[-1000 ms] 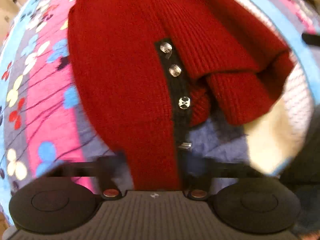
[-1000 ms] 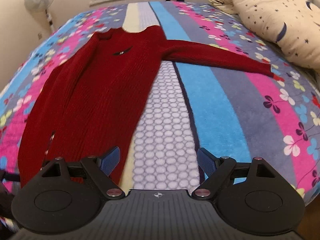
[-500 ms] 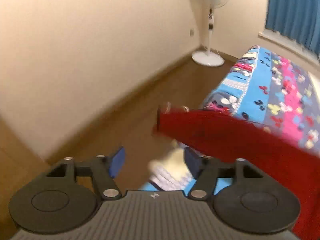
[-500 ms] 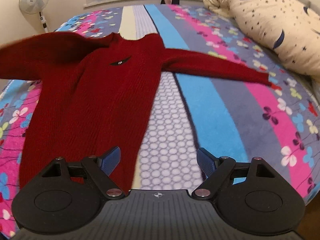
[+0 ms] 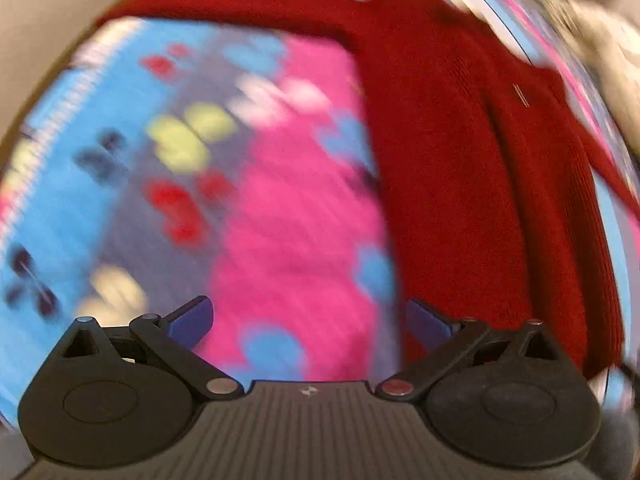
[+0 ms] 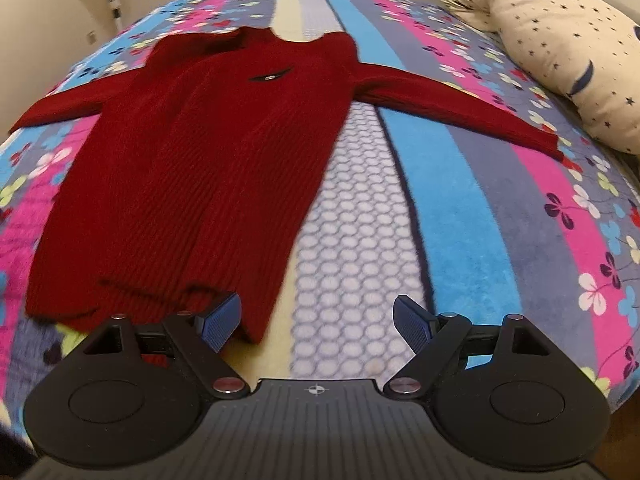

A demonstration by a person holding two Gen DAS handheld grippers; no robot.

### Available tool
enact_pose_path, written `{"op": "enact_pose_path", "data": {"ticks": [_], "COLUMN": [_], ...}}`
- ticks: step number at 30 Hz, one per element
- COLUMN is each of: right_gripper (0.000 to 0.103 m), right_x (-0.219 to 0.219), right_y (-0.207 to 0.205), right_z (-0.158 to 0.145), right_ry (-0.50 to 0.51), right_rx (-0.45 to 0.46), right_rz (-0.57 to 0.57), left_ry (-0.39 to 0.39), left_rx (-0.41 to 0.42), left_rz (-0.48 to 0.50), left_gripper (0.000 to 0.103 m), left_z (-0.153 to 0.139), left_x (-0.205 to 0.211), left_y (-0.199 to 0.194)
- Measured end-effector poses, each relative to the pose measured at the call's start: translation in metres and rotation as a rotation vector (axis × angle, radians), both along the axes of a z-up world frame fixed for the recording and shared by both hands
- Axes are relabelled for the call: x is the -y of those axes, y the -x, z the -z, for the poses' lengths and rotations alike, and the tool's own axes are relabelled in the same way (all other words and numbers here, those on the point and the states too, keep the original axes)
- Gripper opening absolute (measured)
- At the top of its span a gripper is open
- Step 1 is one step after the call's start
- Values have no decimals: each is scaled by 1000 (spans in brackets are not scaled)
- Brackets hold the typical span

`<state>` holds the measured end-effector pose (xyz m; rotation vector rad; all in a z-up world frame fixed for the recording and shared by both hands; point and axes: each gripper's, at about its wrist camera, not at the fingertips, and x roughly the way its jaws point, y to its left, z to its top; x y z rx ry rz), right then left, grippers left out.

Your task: Fold small clothes

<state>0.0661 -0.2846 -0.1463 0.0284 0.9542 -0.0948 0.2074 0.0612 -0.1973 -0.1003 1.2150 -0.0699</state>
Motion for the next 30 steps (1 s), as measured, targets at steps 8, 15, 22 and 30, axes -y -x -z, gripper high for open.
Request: {"op": "enact_pose_path", "data": {"ticks": [8,15,22,30], "right_gripper": [83,83,83,83], "right_x": [-16,10,43,72], "right_y": [-10,-23,-43,-60], "right_z": [4,-3,-2,2], "right_ry": [-39,-26,-33,-172], "right_rx": [27,67,93,72], "right_rz": [-33,82,187,267], "left_ry": [-66,-80,31,80], "left_rx": [-19,-34,-29,-82], "left_rz": [206,149,-3,-53], "left_gripper": [103,103,103,103], "left_z": [25,29,13,18], "left_x": [52,48,13,5], "left_y": [53,40,12,-5]}}
